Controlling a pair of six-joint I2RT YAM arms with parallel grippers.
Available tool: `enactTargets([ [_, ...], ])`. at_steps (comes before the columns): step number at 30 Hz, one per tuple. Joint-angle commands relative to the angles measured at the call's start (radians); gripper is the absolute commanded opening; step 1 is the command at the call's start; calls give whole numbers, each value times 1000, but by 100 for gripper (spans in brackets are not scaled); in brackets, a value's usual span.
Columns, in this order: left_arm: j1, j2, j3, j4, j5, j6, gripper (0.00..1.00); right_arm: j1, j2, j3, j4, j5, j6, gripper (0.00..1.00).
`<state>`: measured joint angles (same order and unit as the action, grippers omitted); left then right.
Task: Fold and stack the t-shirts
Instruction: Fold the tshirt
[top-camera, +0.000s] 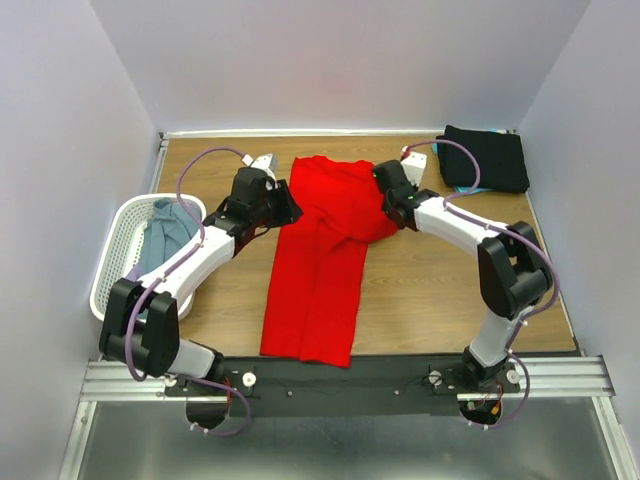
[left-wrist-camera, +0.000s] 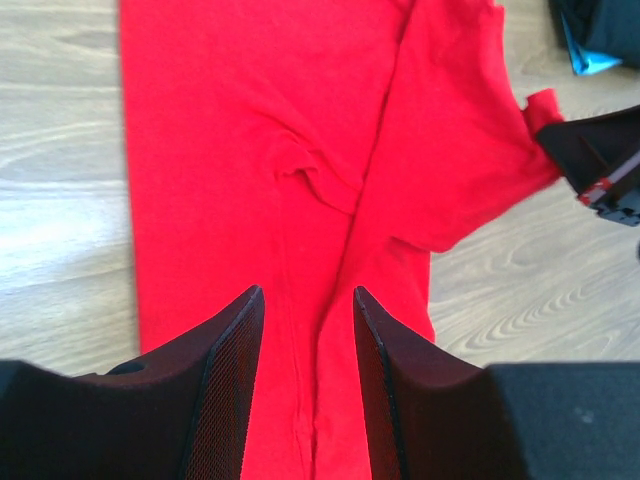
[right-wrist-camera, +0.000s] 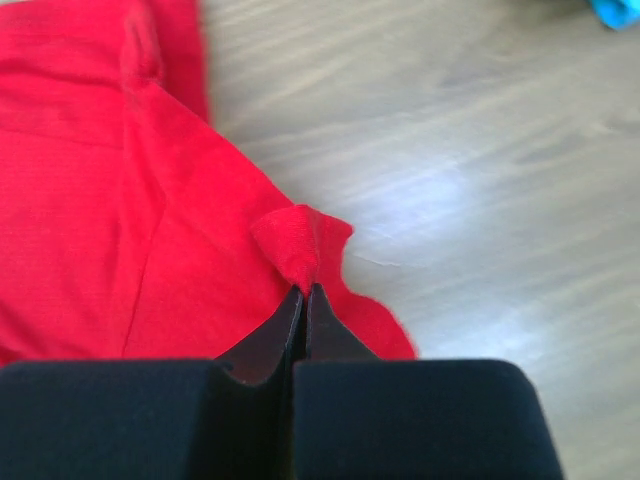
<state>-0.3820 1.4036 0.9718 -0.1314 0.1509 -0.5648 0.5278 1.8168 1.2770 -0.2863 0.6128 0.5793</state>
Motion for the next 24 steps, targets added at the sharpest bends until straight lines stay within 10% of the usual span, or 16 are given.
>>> enactTargets([
  [1, -20, 18, -16, 15, 21, 17, 49, -35, -80, -83, -2, 31, 53, 5],
  [16, -67, 64, -42, 33, -4, 0, 47, -72, -126, -188, -2, 8, 89, 10],
  [24, -75, 80, -54, 44, -24, -15, 35, -74, -142, -162, -7, -36, 87, 43],
])
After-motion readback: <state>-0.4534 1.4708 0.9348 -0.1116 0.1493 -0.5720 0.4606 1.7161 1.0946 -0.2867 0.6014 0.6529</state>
